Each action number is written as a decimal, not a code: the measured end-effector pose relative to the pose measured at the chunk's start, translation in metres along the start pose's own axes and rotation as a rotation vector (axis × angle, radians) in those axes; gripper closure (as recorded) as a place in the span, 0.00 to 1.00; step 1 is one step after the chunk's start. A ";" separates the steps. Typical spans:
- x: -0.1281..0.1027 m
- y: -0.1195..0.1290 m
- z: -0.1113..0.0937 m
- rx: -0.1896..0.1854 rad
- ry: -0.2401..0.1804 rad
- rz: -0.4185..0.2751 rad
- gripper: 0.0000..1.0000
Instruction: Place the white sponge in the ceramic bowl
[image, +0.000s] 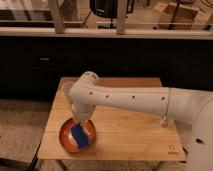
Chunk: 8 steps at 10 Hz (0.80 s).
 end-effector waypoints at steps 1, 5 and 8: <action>0.001 -0.002 0.003 -0.004 0.002 -0.003 1.00; 0.005 -0.004 0.006 -0.011 0.006 0.003 1.00; 0.004 -0.012 0.012 -0.023 0.013 -0.008 1.00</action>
